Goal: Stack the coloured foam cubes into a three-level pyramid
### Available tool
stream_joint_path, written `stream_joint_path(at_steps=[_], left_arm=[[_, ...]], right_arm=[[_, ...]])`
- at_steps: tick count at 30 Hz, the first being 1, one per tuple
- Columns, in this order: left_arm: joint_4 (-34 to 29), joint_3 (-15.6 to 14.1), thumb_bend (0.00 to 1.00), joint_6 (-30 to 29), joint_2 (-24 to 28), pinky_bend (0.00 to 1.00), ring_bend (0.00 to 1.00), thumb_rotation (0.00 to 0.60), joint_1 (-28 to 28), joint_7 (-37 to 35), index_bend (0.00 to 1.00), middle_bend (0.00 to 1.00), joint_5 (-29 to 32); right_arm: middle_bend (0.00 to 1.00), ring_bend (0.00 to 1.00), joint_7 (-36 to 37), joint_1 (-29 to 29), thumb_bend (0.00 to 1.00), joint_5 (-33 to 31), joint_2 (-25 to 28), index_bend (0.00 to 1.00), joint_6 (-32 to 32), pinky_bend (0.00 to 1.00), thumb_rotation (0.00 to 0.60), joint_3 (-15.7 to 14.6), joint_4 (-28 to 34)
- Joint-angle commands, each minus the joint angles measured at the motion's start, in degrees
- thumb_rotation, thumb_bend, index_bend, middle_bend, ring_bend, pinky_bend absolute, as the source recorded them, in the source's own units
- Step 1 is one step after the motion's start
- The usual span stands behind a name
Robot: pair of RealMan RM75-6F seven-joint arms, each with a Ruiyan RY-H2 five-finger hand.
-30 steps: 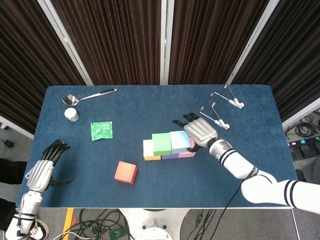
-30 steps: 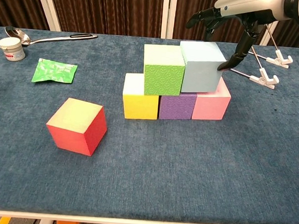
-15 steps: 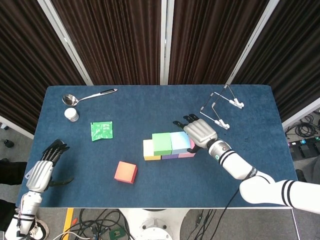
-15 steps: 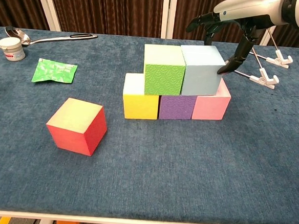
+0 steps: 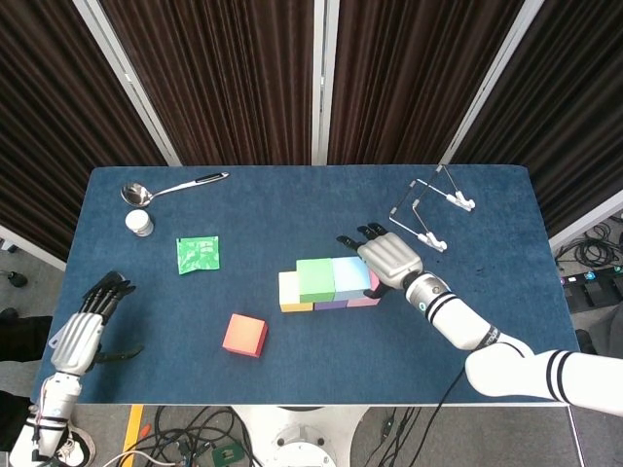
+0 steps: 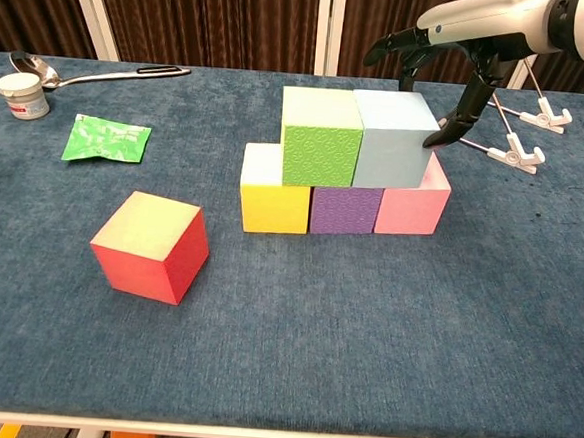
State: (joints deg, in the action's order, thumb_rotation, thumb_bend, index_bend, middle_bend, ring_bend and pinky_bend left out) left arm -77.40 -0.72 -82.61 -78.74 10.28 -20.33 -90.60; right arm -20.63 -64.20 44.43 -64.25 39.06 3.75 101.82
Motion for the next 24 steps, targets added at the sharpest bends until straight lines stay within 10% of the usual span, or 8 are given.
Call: stream_joint_path(at_steps=[1, 13, 24], left_arm=[[-0.02, 0.01, 0.00, -0.02, 0.06, 0.08, 0.00, 0.600, -0.03, -0.01, 0.15, 0.09, 0.04], [-0.10, 0.13, 0.00, -0.07, 0.14, 0.08, 0.00, 0.600, 0.05, 0.00, 0.15, 0.09, -0.01], [-2.15, 0.14, 0.00, 0.92, 0.70, 0.08, 0.00, 0.600, 1.44, 1.56, 0.15, 0.09, -1.27]], right_arm=[[0.38, 0.00, 0.26, -0.02, 0.14, -0.05, -0.08, 0.00, -0.16, 0.00, 0.600, -0.02, -0.14], [0.11, 0.00, 3.07, 0.55, 0.03, 1.52, 0.70, 0.00, -0.83, 0.00, 0.600, 0.80, 0.27], [0.06, 0.00, 9.70, 4.95, 0.02, 7.25, 6.46, 0.00, 2.49, 0.00, 0.600, 3.97, 4.67]])
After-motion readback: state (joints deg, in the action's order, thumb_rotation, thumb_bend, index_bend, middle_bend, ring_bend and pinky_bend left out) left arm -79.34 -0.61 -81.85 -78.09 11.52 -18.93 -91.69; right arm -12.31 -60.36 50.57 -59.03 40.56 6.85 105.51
